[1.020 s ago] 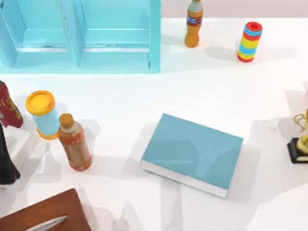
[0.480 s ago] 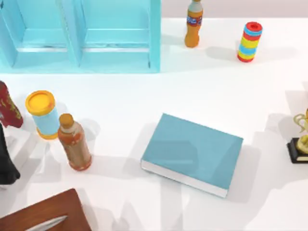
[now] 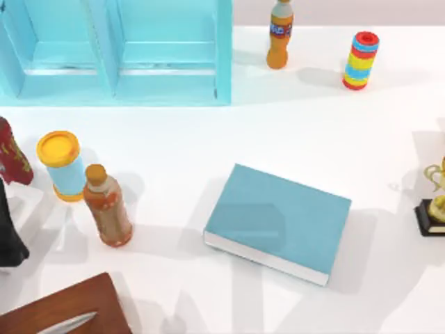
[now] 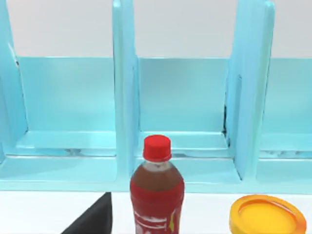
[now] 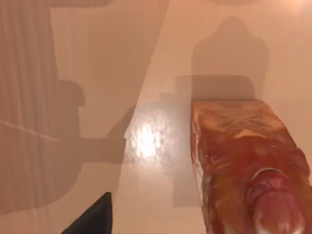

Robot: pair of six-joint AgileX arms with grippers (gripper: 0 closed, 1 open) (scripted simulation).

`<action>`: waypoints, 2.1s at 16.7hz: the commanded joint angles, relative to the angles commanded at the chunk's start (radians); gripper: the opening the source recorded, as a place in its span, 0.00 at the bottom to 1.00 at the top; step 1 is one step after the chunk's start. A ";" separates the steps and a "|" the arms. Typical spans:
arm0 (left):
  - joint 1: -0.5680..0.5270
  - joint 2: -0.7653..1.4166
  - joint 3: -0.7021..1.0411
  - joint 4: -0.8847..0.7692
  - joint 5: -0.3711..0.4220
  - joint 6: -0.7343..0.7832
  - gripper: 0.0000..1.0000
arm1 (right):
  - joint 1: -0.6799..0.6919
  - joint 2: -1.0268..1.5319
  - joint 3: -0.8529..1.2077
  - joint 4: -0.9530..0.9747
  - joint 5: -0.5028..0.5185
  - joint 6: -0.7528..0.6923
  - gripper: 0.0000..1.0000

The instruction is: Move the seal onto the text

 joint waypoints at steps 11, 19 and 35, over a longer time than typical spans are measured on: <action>0.000 0.000 0.000 0.000 0.000 0.000 1.00 | 0.001 0.067 -0.118 0.185 0.000 0.001 0.92; 0.000 0.000 0.000 0.000 0.000 0.000 1.00 | 0.001 0.067 -0.118 0.185 0.000 0.001 0.32; 0.000 0.000 0.000 0.000 0.000 0.000 1.00 | -0.001 0.037 -0.081 0.155 -0.021 0.016 0.00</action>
